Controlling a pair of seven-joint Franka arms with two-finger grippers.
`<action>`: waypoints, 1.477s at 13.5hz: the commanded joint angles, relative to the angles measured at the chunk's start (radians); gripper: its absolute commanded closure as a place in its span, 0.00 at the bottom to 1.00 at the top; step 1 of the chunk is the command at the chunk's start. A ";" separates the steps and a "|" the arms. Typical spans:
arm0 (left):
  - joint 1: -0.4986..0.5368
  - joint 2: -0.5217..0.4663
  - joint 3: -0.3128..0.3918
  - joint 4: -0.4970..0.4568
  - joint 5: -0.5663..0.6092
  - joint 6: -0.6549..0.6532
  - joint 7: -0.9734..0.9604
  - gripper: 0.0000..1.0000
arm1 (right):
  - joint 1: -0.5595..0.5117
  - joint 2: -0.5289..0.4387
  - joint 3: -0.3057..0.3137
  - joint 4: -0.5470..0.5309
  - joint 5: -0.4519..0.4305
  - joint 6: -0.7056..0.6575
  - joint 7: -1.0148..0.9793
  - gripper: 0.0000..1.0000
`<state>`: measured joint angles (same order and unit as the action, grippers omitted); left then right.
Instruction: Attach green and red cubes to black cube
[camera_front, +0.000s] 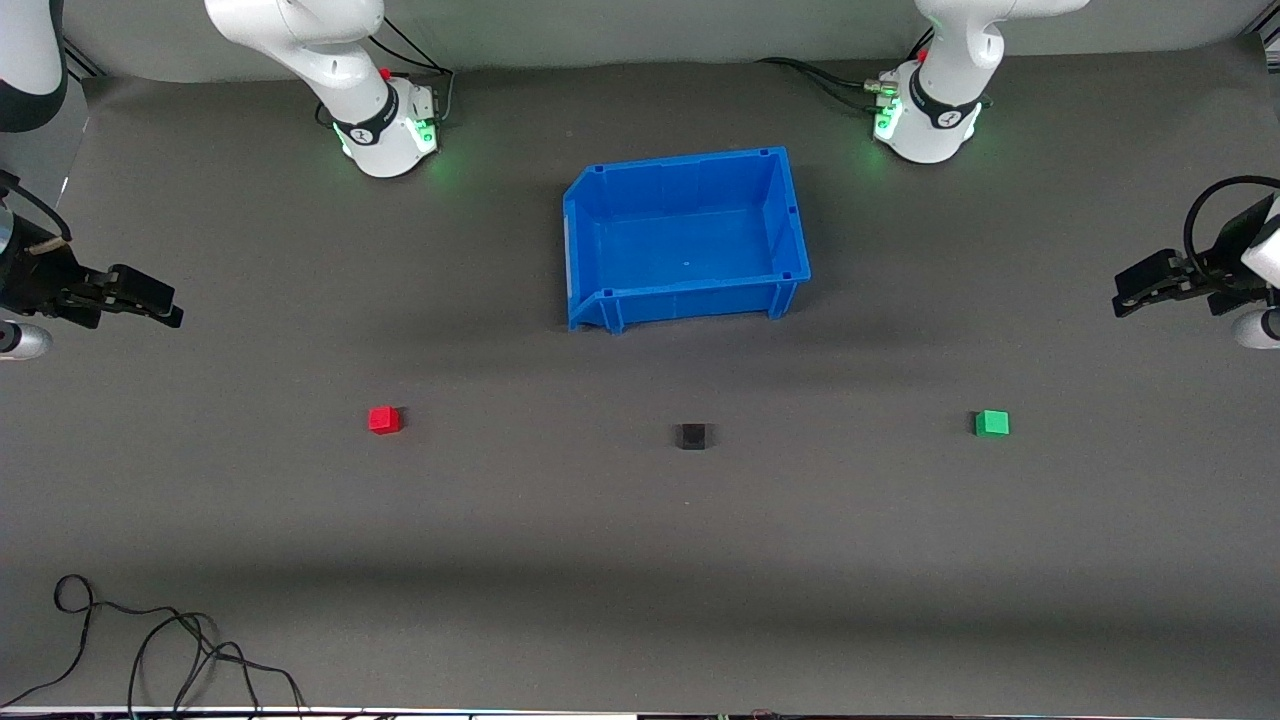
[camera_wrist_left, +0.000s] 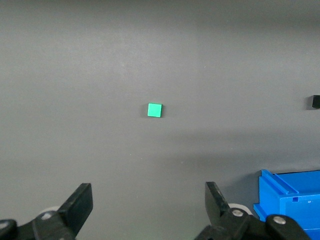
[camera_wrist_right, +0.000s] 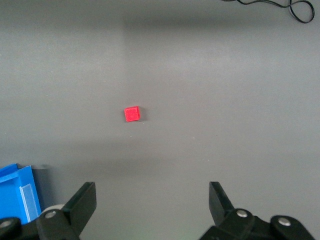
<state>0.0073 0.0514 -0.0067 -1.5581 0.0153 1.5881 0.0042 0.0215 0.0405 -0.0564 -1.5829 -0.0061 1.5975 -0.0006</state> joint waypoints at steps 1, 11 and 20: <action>0.005 0.005 -0.001 0.016 -0.011 -0.002 0.014 0.00 | -0.002 -0.001 0.001 0.003 0.021 0.012 0.022 0.00; 0.022 0.041 0.001 0.013 -0.012 0.015 -0.001 0.00 | 0.000 0.006 0.006 0.006 0.023 0.012 0.454 0.00; 0.069 0.197 0.001 -0.068 -0.005 0.116 0.013 0.00 | -0.012 0.012 -0.051 -0.080 0.217 0.015 1.292 0.00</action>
<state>0.0785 0.2390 -0.0021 -1.5961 0.0146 1.6605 0.0061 0.0191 0.0573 -0.0702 -1.6255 0.1379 1.6045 1.2043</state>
